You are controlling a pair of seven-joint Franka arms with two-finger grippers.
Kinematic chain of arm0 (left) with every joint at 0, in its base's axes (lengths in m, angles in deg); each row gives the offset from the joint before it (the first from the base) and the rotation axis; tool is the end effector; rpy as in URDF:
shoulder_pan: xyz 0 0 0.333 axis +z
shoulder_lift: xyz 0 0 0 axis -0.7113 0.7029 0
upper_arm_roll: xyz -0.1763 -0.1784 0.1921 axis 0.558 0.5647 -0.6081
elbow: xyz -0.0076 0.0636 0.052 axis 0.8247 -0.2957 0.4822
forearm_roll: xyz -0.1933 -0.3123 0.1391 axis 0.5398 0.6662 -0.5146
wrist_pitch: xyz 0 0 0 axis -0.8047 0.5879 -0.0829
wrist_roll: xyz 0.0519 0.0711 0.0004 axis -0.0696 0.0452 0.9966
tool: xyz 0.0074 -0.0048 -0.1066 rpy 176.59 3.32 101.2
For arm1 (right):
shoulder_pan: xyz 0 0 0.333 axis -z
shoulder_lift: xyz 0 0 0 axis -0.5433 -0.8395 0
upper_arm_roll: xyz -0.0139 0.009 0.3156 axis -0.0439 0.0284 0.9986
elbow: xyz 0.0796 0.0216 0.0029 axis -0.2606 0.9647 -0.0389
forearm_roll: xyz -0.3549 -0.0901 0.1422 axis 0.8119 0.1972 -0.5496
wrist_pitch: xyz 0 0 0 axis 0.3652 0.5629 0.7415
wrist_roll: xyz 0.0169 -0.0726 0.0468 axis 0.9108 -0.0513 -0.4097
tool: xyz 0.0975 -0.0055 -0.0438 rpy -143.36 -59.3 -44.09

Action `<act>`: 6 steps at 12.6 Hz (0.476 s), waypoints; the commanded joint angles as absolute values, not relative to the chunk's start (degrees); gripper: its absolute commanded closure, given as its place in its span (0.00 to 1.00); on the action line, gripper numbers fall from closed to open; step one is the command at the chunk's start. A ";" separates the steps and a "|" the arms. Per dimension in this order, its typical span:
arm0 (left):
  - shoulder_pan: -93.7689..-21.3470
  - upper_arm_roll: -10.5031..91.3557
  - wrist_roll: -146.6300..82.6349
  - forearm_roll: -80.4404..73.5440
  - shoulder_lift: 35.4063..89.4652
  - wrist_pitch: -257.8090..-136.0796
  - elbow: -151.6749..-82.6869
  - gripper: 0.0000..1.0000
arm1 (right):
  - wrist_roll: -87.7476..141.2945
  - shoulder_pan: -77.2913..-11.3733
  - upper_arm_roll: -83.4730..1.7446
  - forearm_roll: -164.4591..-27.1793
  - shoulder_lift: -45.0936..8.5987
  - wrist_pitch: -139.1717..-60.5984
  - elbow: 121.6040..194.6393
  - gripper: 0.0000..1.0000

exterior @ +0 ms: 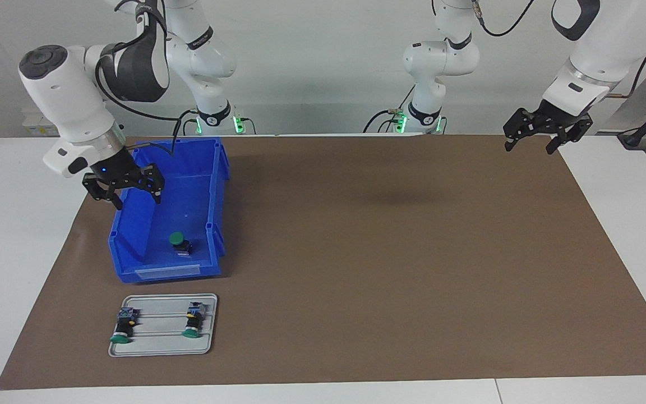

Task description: Place and press button with both arms

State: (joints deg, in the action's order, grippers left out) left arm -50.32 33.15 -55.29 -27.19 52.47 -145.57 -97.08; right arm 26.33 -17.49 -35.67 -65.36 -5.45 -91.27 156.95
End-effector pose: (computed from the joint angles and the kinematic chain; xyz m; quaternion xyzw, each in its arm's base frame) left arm 0.5486 -0.0098 0.6280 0.9969 -0.0753 -0.0175 0.0140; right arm 0.5823 -0.0324 0.5269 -0.9983 -0.0474 -0.0346 0.0021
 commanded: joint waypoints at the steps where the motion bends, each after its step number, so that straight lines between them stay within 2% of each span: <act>1: -50.09 33.36 -55.35 -28.15 50.88 -146.10 -98.86 0.00 | 34.31 -18.13 -34.79 -63.65 -6.51 -86.71 152.99 0.11; 6: -50.17 33.36 -55.35 -28.15 50.88 -146.10 -98.86 0.00 | 36.62 -17.79 -34.97 -63.56 -7.30 -82.75 150.52 0.10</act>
State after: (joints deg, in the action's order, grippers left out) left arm -50.32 33.15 -55.29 -27.19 52.46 -145.57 -97.08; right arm 35.55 -18.71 -35.30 -64.80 -5.87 -84.84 152.40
